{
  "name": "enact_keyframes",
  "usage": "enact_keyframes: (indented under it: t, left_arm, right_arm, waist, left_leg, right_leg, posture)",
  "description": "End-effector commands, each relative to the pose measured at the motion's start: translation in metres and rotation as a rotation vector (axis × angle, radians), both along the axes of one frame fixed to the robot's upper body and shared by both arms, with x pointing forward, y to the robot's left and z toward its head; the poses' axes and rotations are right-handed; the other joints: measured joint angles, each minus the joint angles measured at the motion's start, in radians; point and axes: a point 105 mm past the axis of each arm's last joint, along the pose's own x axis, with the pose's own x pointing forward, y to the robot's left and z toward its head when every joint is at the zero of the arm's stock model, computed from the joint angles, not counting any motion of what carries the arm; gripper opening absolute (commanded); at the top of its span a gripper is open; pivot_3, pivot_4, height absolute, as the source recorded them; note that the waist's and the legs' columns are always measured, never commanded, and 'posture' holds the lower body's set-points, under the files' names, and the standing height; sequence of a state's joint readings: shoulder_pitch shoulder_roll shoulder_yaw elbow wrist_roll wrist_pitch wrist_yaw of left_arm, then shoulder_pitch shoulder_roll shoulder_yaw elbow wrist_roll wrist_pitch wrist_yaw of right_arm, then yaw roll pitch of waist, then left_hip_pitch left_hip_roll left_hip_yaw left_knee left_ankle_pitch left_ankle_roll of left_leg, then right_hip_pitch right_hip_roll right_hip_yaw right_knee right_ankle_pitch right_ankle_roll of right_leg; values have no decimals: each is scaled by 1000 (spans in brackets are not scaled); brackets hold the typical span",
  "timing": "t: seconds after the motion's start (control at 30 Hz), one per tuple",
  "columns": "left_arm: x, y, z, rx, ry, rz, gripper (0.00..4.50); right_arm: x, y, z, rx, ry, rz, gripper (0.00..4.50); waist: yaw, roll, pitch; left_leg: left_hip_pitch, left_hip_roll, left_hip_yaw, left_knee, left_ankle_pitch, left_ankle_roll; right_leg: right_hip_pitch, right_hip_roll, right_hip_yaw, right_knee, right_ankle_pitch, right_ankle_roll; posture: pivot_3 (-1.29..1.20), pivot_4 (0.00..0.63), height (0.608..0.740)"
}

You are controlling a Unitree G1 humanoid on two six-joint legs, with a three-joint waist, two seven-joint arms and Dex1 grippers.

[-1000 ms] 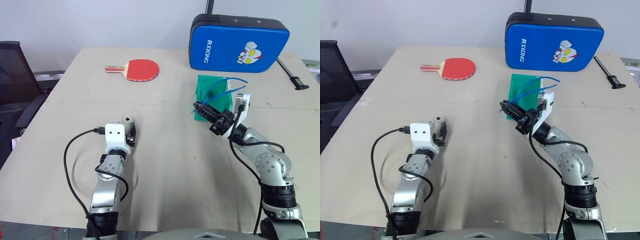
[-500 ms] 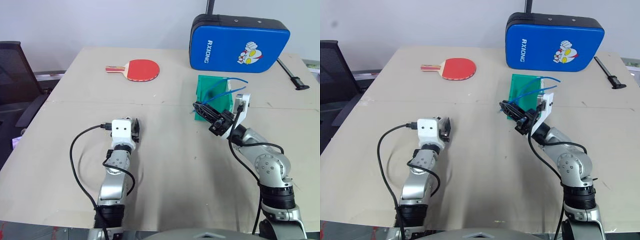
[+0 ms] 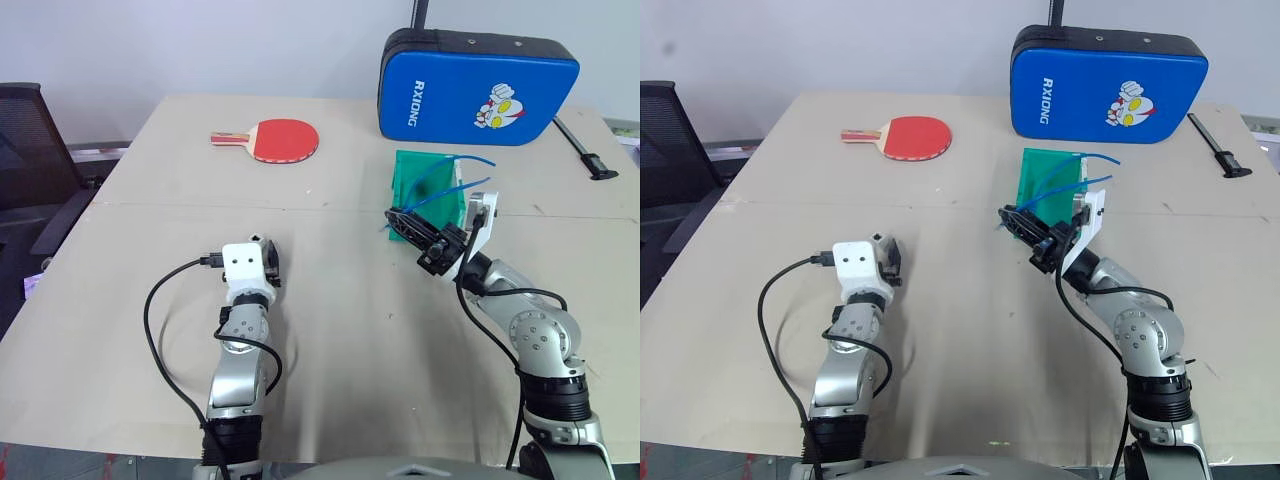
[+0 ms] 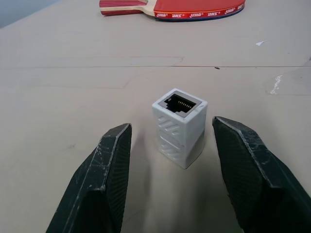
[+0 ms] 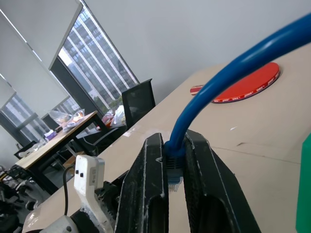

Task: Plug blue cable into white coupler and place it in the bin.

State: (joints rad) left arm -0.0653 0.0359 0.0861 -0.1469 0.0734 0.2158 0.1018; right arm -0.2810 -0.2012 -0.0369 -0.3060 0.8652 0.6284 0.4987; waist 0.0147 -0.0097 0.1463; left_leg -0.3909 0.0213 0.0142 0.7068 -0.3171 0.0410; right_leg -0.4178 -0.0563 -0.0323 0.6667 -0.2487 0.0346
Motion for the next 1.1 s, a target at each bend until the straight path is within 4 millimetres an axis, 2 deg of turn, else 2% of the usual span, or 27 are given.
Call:
enact_keyframes:
  t: [0.03,0.27,0.4,0.5,0.6,0.87,0.97,1.1]
  left_arm:
    - [1,0,0,-25,5,27,2688]
    - [-3,13,-2,-40,18,106,2688]
    - [-2,13,-4,-50,29,106,2688]
    - [-2,14,-8,-57,45,112,1830]
    - [-2,14,-11,-63,57,115,635]
    - [-1,14,-12,-67,57,102,620]
    - [5,0,-6,-106,16,-27,620]
    - [7,-58,28,-101,-122,-478,620]
  right_arm:
    - [-7,1,10,9,-52,12,0]
    - [-7,0,10,5,-51,11,0]
    - [-7,1,10,6,-51,9,0]
    - [-7,1,9,5,-50,9,0]
    - [-7,0,9,5,-50,8,0]
    - [-7,2,10,3,-52,11,0]
    - [-8,4,13,-11,-66,21,0]
    - [-6,12,30,-75,-167,31,0]
  waist:
    - [0,0,0]
    - [-1,0,0]
    - [-2,0,0]
    - [-2,0,0]
    - [-2,0,0]
    - [-2,0,0]
    - [-2,0,0]
    - [0,0,0]
  left_leg:
    - [0,0,0,0,0,0]
    - [0,0,0,0,0,0]
    - [1,0,0,0,0,0]
    - [2,0,1,0,0,0]
    - [2,0,1,0,0,0]
    - [3,0,2,0,0,0]
    - [4,0,2,0,0,0]
    - [4,0,2,0,0,0]
  right_leg:
    - [0,0,0,0,0,0]
    - [0,0,0,0,0,0]
    - [0,1,0,2,0,0]
    - [0,1,1,2,0,0]
    - [0,1,2,3,0,0]
    - [0,2,3,4,0,0]
    - [0,2,3,4,0,0]
    - [0,3,2,5,0,0]
  posture:
    - [0,150,681]
    - [0,150,681]
    - [0,150,681]
    - [0,150,681]
    - [0,150,681]
    - [0,150,681]
    - [0,150,681]
    - [0,150,681]
